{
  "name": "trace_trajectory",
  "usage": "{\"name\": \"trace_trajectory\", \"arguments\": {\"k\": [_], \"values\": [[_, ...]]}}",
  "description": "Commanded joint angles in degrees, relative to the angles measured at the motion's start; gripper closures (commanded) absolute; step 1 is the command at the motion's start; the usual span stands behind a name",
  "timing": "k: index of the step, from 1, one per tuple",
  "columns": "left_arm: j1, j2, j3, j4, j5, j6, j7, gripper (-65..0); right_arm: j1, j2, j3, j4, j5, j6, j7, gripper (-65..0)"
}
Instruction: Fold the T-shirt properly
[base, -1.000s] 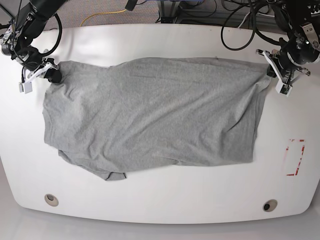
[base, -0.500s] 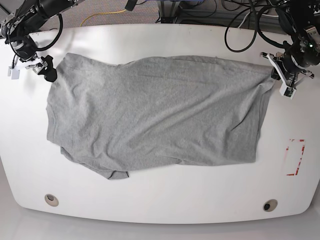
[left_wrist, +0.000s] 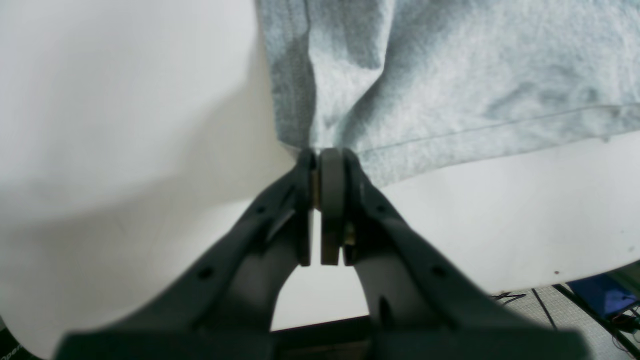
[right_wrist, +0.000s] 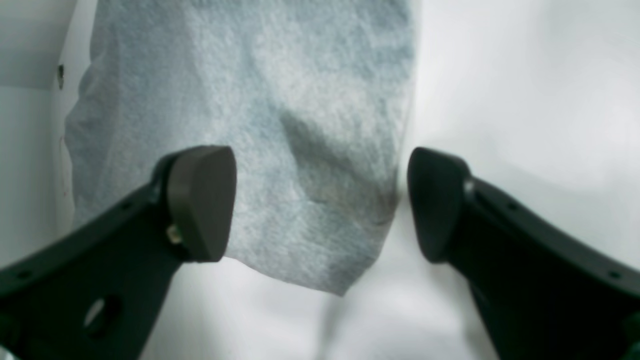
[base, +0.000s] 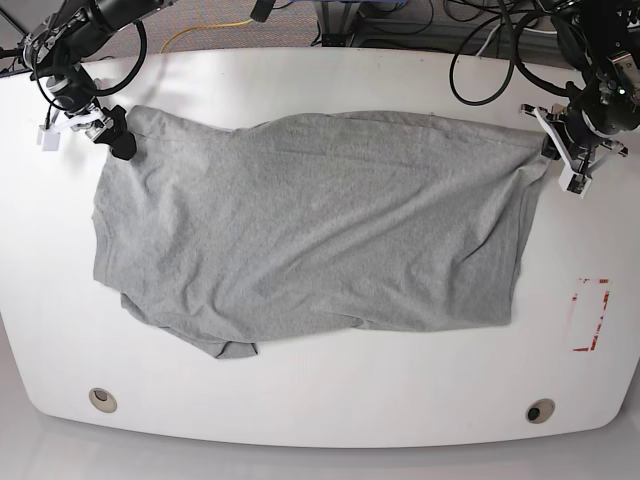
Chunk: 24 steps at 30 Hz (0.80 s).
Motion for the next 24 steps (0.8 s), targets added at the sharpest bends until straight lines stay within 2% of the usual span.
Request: {"name": "trace_trajectory", "arguments": {"k": [1, 7, 11, 14, 19, 24], "values": [[-0.4, -0.9, -0.2, 0.7, -0.5, 0.0, -0.8, 0.0, 0.3, 0.6, -0.5, 0.4, -0.9, -0.1, -0.5, -51.7], [-0.4, -0.9, -0.2, 0.7, -0.5, 0.0, -0.8, 0.0, 1.2, -0.5, -4.3, 0.4, -1.0, -0.1, 0.2, -51.7], [-0.4, -0.8, -0.2, 0.7, -0.5, 0.0, -0.8, 0.0, 1.1, -0.6, -8.4, 0.4, -1.0, -3.1, 3.5, -48.8], [-0.4, -0.8, -0.2, 0.7, -0.5, 0.0, -0.8, 0.0, 1.0, -0.7, -10.0, 0.4, -0.9, -3.6, 5.1, -35.5], [-0.4, -0.6, -0.1, 0.7, -0.5, 0.0, -0.8, 0.0, 1.0, -0.4, -10.4, 0.5, -0.9, -3.6, 5.1, 0.0], [-2.0, -0.6, 0.8, 0.7, -0.4, 0.0, -0.8, 0.0, -0.2, 0.3, -10.1, 0.8, -0.8, -3.5, 5.1, 0.0]]}}
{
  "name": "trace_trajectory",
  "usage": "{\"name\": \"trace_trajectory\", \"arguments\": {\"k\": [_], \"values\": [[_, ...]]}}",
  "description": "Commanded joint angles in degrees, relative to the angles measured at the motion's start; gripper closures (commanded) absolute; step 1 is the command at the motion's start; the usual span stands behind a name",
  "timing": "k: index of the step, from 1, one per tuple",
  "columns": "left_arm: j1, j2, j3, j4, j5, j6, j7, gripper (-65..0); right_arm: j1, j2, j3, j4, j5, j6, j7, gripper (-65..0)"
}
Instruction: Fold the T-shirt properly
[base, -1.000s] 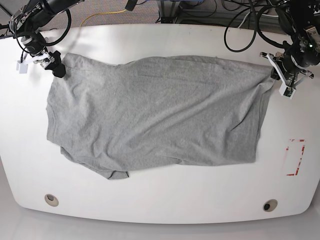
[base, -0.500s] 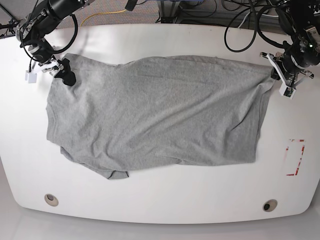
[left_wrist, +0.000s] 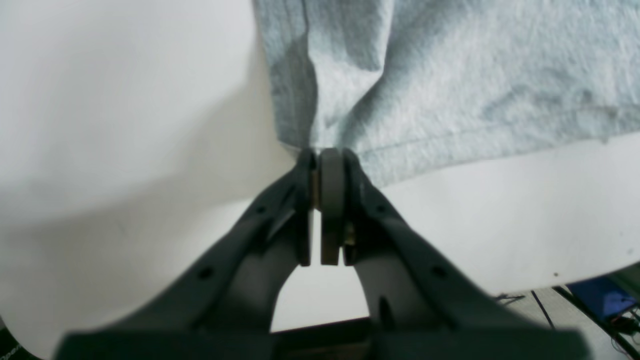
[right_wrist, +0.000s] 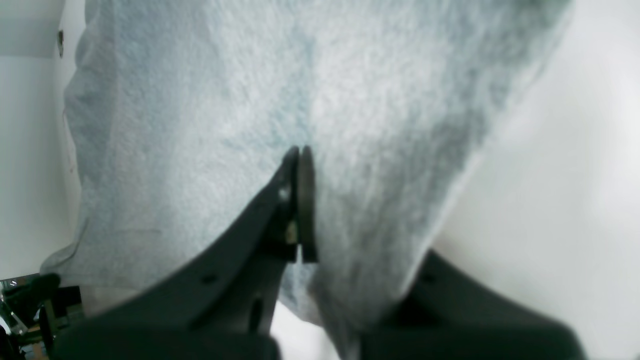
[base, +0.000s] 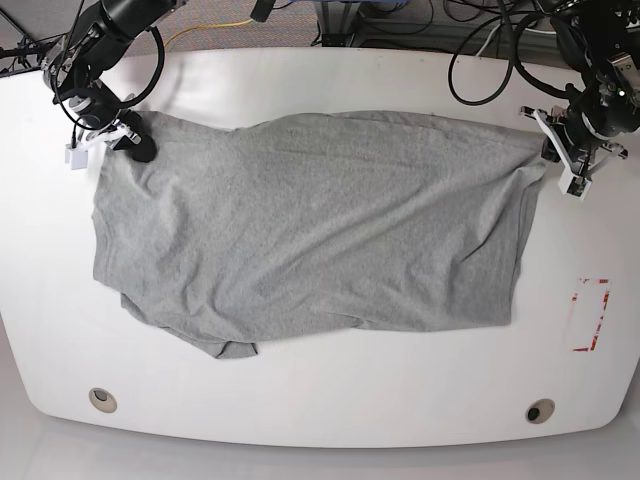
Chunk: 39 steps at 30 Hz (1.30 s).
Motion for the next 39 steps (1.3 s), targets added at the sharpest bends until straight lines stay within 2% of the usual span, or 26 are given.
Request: {"name": "trace_trajectory", "arguments": {"k": [1, 7, 13, 20, 24, 27, 30, 34, 39], "values": [[-0.8, -0.7, 0.2, 0.8, -0.7, -0.1, -1.0, 0.0, -0.8, 2.0, 0.3, 1.5, 1.6, 0.4, 0.8, 0.0], [2.3, -1.1, 0.1, 1.1, -1.2, -0.1, -0.9, 0.0, -6.0, 2.1, 0.3, 9.2, 1.7, 0.6, 0.4, 0.0], [6.0, -0.9, -1.7, 1.3, -0.8, -0.1, -1.0, 0.0, -14.3, 2.1, 0.3, 15.3, 8.8, 2.7, 0.4, 0.0], [5.1, -0.7, -2.1, 1.3, -0.8, -0.1, -1.0, 0.0, -17.2, 2.3, 0.1, 19.8, 9.9, 2.9, 0.4, 0.0], [-0.4, -0.6, -2.0, 1.3, -1.2, -0.1, -1.0, 0.0, -15.4, 2.4, -0.4, 22.7, 10.0, 2.9, 0.4, 0.0], [-5.1, 1.0, -2.1, 2.2, -1.1, -0.1, -1.0, 0.0, -12.8, 2.7, -1.1, 24.6, 9.9, 2.9, 0.4, 0.0], [-10.6, 2.4, -1.9, 4.8, -0.8, -0.1, -0.7, 0.0, -9.2, 5.3, -1.7, 25.2, 9.8, 2.9, 0.4, 0.0], [-18.7, 2.3, -1.8, 4.8, -0.8, -0.1, -0.6, 0.0, -4.0, 8.5, -5.5, 25.0, 9.5, 2.9, 0.8, 0.0], [-27.7, 1.7, 2.3, 3.0, -0.7, -0.1, -0.6, 0.0, 4.2, 12.3, -10.9, 22.2, 3.8, 3.0, 0.8, 0.0]]}}
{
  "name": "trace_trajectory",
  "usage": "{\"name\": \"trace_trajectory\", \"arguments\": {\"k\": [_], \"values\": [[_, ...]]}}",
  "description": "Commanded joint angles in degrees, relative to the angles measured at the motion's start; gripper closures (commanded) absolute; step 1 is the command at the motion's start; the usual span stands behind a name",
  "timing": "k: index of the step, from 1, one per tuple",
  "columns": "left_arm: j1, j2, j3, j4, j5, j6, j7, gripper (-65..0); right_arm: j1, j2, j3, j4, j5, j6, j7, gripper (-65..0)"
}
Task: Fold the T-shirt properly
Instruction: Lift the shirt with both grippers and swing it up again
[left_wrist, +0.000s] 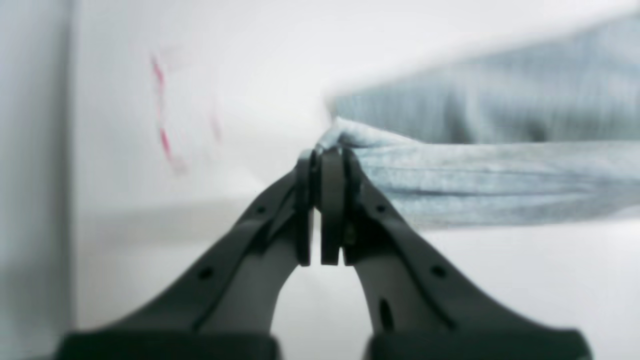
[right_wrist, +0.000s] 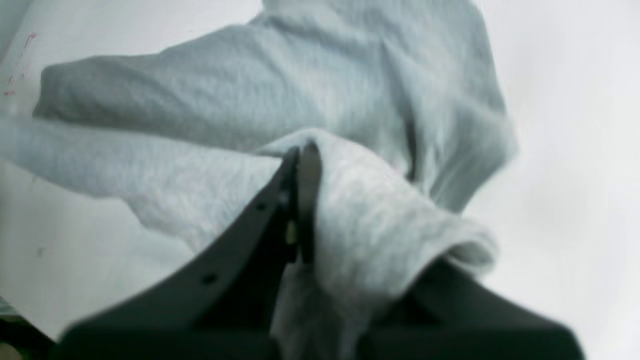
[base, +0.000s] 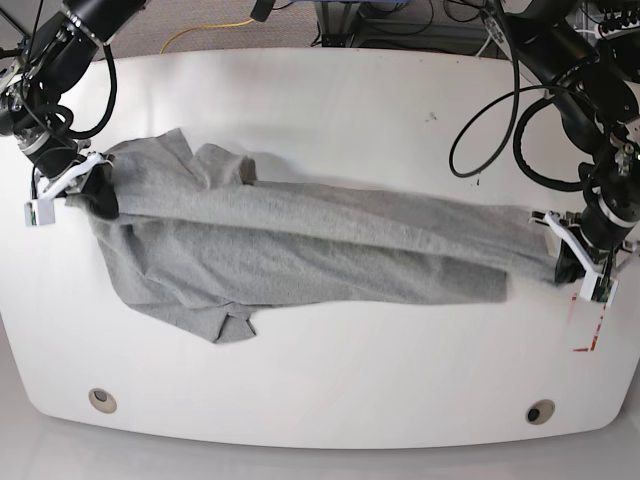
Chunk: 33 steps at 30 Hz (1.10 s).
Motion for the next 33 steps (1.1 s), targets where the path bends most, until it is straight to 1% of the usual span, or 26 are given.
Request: {"name": "trace_trajectory", "arguments": {"k": [1, 2, 6, 9, 12, 14, 17, 20, 25, 30, 33], "values": [[-3.6, -1.0, 1.2, -0.2, -0.6, 0.0, -1.0, 0.0, 3.5, 3.3, -1.6, -1.3, -1.3, 0.0, 1.5, 0.0], [-4.7, -1.1, 1.6, -0.7, -0.6, 0.0, -1.0, 0.0, 4.6, 3.7, -2.3, -2.0, -1.8, 0.0, 1.5, 0.0], [-11.8, -0.9, 3.9, -6.6, -0.6, 0.0, -1.4, 0.0, 13.7, 6.5, -7.8, -8.3, -6.0, 0.0, 1.5, 0.0], [-16.0, -0.8, 3.9, -8.8, 1.6, 0.0, -1.4, 0.0, 19.8, 8.4, -11.9, -12.1, -9.2, 0.0, 1.6, 0.0], [-20.4, -0.6, 4.0, -10.5, 3.6, 0.0, -1.4, 0.0, 25.7, 10.1, -14.5, -15.5, -10.9, 0.0, 1.8, 0.0], [-23.9, 0.1, 4.0, -11.8, 3.8, 0.0, -1.4, 0.0, 30.4, 11.1, -18.1, -17.8, -11.4, 0.0, 2.2, 0.0], [-28.3, 0.1, 4.0, -12.6, 4.5, 0.0, -1.4, 0.0, 35.5, 13.3, -21.3, -19.4, -11.6, 0.0, 2.3, 0.0], [-33.7, 0.0, 4.0, -13.4, 6.1, 0.0, -1.4, 0.0, 40.9, 14.6, -24.4, -22.0, -11.6, 0.0, 2.3, 0.0], [-39.2, 0.0, 4.0, -11.9, 6.7, 0.0, -1.0, 0.0, 49.6, 17.5, -29.9, -22.7, -11.6, 0.0, 2.3, 0.0], [-47.4, -1.9, 4.0, -11.9, 7.7, 0.0, -1.0, 0.0, 59.1, 19.5, -36.5, -22.7, -11.6, 0.0, 2.2, 0.0], [-54.0, -2.0, 4.0, -14.7, 8.7, 0.0, -1.0, 0.0, 65.4, 21.2, -40.3, -22.7, -11.4, 0.0, 2.0, 0.0]]}}
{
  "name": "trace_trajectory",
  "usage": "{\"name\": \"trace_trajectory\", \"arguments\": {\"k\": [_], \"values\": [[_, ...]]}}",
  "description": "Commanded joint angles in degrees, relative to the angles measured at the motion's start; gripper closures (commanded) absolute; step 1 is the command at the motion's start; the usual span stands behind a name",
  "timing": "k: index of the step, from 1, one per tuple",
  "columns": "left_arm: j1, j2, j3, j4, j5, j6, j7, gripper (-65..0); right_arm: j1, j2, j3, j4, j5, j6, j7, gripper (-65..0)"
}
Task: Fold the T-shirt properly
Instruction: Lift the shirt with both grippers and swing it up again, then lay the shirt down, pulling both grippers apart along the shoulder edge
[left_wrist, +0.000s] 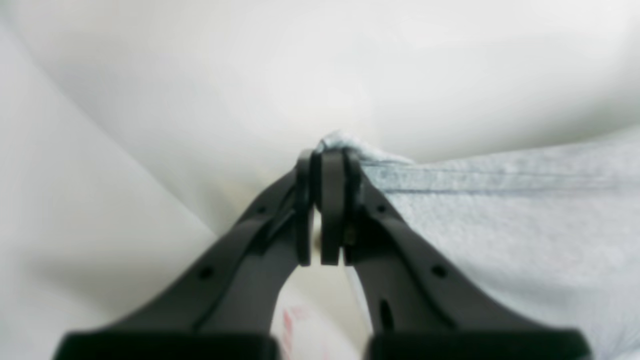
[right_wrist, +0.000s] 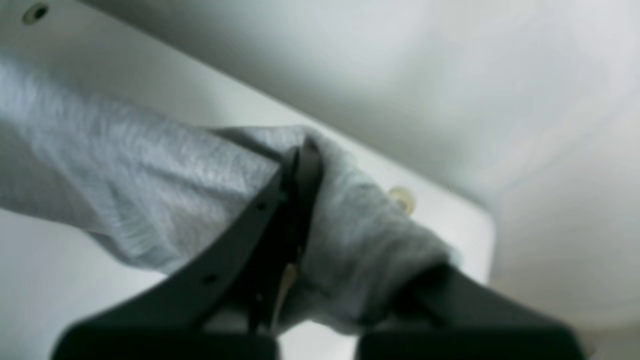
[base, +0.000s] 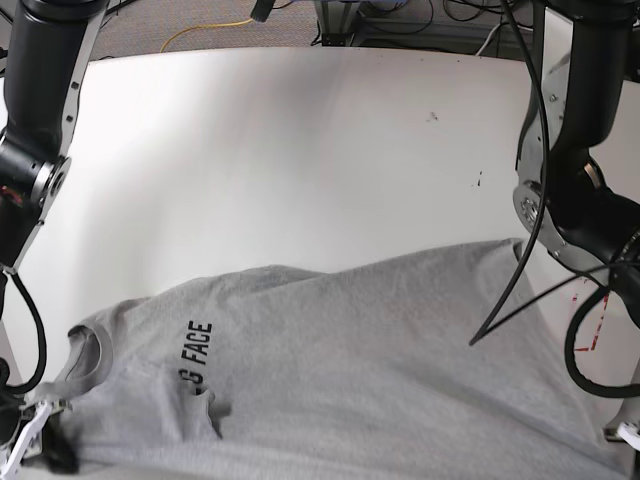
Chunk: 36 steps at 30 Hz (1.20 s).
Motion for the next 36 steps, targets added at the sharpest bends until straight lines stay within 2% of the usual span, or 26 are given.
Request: {"name": "trace_trajectory", "arguments": {"k": [1, 6, 12, 18, 28, 32, 36], "values": [[-6.6, -0.8, 0.2, -2.3, 0.0, 0.1, -2.2, 0.0, 5.7, 1.9, -1.9, 1.0, 0.5, 0.1, 1.7, 0.0], [-12.7, -2.9, 0.2, -7.0, 0.0, 0.1, -2.3, -0.1, 14.4, 2.6, -5.4, 1.1, 0.6, 0.9, -0.1, 0.0], [-12.7, -2.8, 0.2, -6.5, -0.2, 0.1, -1.9, -0.1, 14.3, 3.5, -5.5, 2.4, 0.6, 0.9, -1.0, 0.0], [-4.3, -2.6, 0.0, -2.7, -0.3, 0.1, -1.0, -0.1, 3.2, 3.0, 1.1, 2.9, 0.6, 0.9, -1.7, 0.0], [15.7, -2.6, -0.3, 7.5, -4.2, 0.1, 1.7, -0.1, -20.2, 2.9, 12.9, 8.4, 5.3, 0.9, -1.7, 0.0], [24.1, -2.5, -0.3, 11.2, -4.4, 0.1, 3.0, -0.1, -28.8, 0.8, 17.9, 9.7, 6.9, 0.9, -1.7, 0.0], [32.1, -1.1, -0.3, 13.7, -4.4, 0.1, 4.0, 0.0, -36.1, 0.5, 21.1, 12.7, 7.9, 0.9, -2.1, 0.0]]}}
